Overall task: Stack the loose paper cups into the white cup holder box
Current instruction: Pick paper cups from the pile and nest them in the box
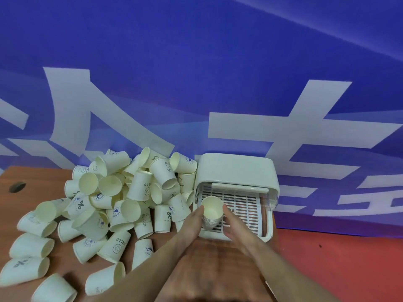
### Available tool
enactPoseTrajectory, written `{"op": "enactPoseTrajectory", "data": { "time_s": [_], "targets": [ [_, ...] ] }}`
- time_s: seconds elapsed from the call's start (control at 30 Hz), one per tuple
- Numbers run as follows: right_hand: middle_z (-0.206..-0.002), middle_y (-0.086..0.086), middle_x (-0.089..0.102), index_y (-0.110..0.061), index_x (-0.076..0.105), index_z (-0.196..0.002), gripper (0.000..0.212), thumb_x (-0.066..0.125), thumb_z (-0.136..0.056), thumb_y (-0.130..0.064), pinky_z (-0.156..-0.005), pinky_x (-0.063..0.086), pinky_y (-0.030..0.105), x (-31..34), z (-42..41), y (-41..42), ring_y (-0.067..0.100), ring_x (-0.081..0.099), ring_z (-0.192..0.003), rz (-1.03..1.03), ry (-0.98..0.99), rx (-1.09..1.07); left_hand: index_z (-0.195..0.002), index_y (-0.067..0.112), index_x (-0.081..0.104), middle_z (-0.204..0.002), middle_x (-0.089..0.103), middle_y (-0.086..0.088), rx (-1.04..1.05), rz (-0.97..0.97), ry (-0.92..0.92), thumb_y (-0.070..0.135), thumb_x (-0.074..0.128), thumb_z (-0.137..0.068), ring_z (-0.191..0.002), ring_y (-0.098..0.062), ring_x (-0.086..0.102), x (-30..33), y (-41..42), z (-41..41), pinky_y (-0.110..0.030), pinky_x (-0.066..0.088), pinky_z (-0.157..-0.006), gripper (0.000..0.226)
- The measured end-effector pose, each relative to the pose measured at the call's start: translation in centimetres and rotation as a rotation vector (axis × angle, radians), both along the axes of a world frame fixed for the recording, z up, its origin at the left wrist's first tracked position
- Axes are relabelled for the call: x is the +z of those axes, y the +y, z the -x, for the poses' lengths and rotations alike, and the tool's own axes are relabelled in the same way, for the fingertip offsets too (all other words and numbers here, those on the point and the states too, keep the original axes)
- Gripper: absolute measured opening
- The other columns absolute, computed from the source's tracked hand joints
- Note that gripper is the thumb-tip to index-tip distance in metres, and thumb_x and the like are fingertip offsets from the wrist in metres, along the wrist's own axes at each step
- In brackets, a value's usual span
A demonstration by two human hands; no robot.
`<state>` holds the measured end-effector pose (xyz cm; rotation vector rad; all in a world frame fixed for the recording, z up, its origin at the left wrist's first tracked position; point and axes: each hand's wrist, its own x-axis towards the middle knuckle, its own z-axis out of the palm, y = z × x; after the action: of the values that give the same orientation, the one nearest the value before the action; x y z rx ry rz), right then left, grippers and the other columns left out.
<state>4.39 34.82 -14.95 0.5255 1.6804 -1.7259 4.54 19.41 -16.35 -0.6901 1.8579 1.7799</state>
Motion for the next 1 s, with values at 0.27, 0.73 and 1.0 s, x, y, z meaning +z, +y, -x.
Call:
{"op": "enactPoseTrajectory", "data": {
  "time_s": [0.27,0.73,1.0],
  "targets": [
    [-0.130,0.008,0.054,-0.022,0.046,-0.131,0.044,0.048,-0.097,-0.049,-0.098,0.050,0.043,-1.6,2.4,0.1,0.027,0.072,-0.091,0.139,-0.011,-0.166,-0.117,0.016,0.064,-0.104,0.066,0.004,0.112,-0.213,0.015,0.041,0.037,-0.102,-0.092,-0.012,0.057,-0.7,1.5,1.2,-0.027,0.041,-0.076,0.039],
    [-0.116,0.005,0.070,-0.019,0.062,-0.120,0.032,0.034,-0.104,-0.024,-0.098,0.048,0.035,-2.1,7.8,-0.7,0.023,0.065,-0.108,0.150,0.100,-0.216,-0.124,0.026,0.051,-0.112,0.055,0.023,0.027,-0.038,0.290,0.013,0.038,-0.104,-0.106,0.019,0.051,-0.7,2.5,6.4,0.002,0.038,-0.078,0.027],
    [-0.115,0.013,0.069,-0.011,0.065,-0.114,0.026,0.044,-0.098,-0.012,-0.094,0.051,0.033,-2.2,8.2,-1.0,0.029,0.063,-0.110,0.146,0.102,-0.223,-0.124,0.024,0.057,-0.121,0.064,0.005,0.042,0.000,0.282,0.020,0.042,-0.103,-0.115,-0.006,0.058,-2.4,2.2,7.0,-0.037,0.042,-0.107,0.026]
  ]
}}
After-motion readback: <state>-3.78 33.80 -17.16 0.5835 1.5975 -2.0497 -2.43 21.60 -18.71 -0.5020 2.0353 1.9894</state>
